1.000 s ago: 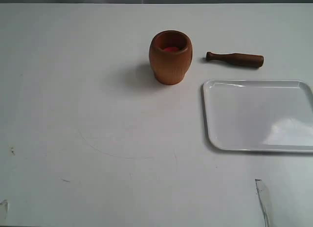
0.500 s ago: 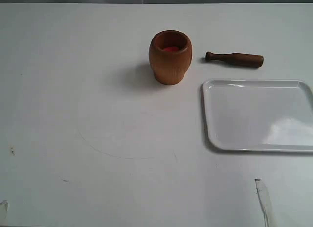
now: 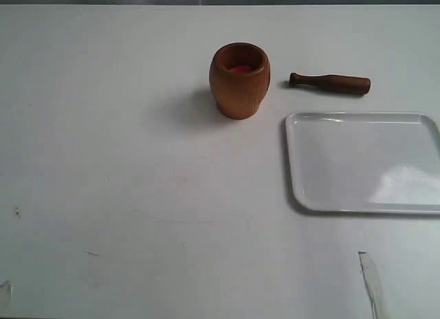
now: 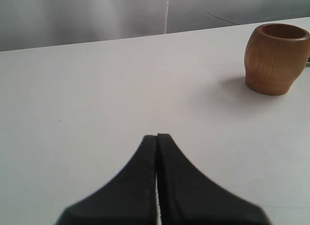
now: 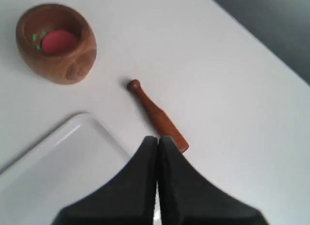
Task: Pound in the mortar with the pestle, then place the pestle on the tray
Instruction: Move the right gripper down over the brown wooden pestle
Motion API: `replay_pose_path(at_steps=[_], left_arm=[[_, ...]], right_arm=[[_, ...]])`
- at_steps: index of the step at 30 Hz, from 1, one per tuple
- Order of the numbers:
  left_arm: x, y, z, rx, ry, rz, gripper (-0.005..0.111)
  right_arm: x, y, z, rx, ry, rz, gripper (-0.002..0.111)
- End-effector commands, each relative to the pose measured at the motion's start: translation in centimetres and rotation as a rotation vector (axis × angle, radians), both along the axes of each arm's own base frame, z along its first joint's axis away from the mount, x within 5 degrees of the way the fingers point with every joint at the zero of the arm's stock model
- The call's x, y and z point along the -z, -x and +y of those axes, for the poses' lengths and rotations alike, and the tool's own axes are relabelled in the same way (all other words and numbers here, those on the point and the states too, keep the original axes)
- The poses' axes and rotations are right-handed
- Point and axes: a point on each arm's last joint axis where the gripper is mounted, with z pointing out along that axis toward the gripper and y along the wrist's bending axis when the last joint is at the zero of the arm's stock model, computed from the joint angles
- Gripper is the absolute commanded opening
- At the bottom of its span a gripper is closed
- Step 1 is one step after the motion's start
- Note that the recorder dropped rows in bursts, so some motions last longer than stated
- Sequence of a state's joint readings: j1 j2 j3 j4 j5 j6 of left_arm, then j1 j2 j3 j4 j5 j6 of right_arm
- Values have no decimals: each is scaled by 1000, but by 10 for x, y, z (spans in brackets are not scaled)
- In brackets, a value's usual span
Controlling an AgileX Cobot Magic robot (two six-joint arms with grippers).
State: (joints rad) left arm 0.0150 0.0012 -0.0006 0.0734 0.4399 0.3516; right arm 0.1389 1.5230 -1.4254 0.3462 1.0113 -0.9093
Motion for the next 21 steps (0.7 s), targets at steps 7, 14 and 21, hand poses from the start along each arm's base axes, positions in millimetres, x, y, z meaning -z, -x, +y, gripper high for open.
replay_pose_path(at_steps=[7,14,21], left_arm=[[0,0,-1,6,15,-4,0],[0,0,-1,6,15,-4,0],[0,0,-1,6,15,-4,0]], right_arm=[[111,-72,48,-359,142,153,0],[152,-97,87,-442,228,125,0],[181,-111,94,-498,292,111,5]])
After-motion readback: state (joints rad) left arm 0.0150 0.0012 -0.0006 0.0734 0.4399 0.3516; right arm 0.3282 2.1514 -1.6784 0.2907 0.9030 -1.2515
